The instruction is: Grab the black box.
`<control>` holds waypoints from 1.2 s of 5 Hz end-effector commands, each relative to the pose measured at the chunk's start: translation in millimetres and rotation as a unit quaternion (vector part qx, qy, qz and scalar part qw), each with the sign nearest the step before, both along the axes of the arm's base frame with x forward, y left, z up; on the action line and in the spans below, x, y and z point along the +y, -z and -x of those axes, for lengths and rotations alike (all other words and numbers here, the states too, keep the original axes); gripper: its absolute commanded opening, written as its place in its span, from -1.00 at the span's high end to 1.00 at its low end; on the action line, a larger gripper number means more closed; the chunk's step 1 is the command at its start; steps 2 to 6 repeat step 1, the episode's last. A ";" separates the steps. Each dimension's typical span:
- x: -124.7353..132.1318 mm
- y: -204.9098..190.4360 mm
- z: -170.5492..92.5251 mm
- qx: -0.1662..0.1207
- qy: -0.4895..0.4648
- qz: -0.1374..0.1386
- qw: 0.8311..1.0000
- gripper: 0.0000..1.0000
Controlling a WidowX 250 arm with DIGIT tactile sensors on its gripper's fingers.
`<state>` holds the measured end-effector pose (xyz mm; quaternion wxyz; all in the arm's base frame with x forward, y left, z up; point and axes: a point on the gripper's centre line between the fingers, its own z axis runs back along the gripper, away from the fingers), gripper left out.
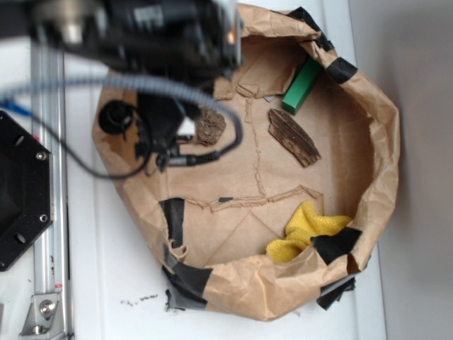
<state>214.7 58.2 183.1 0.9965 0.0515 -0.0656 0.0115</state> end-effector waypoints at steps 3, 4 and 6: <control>-6.1 -14.7 -12.0 0.041 -0.055 0.031 0.997 1.00; -6.1 -14.7 -12.0 0.041 -0.055 0.031 0.997 1.00; -6.1 -14.7 -12.0 0.041 -0.055 0.031 0.997 1.00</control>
